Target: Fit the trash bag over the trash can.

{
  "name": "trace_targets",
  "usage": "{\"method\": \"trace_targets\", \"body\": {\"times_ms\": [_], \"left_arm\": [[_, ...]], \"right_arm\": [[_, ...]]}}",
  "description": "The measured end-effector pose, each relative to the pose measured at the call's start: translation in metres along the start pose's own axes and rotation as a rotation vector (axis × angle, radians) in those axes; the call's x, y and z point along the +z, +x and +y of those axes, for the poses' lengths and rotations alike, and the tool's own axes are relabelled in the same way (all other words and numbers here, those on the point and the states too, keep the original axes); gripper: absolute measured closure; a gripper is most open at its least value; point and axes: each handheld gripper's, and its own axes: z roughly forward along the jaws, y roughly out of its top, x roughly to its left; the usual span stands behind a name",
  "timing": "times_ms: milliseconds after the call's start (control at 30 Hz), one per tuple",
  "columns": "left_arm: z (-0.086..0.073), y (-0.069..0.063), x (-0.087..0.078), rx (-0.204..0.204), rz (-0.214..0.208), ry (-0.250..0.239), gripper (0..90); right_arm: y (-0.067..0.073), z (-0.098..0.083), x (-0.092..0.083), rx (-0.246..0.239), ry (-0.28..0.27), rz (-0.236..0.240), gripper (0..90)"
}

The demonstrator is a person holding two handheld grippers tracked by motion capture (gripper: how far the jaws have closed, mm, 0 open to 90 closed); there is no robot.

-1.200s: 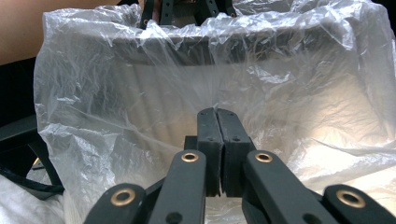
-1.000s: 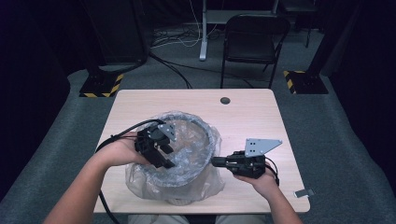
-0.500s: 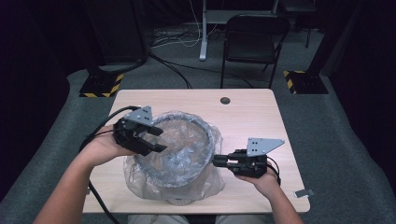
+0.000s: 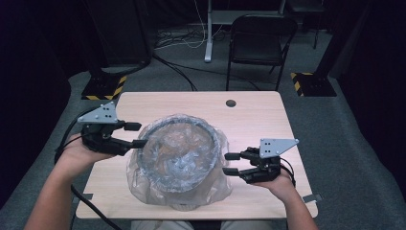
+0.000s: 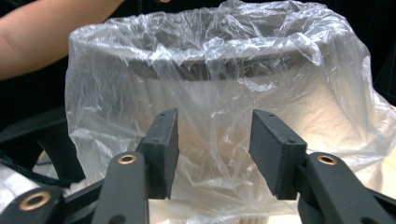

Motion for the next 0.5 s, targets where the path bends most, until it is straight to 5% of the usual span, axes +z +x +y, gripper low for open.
{"method": "trace_targets", "body": {"times_ms": [300,500], "left_arm": [[-0.039,-0.001,-0.012,-0.052,0.026,-0.048,40.6],[-0.065,0.001,-0.008,-0.107,0.047,-0.094,41.1]], "right_arm": [[0.002,0.003,-0.006,-0.025,-0.011,0.002,46.0],[-0.004,-0.003,-0.004,-0.014,0.008,-0.040,45.6]]}}
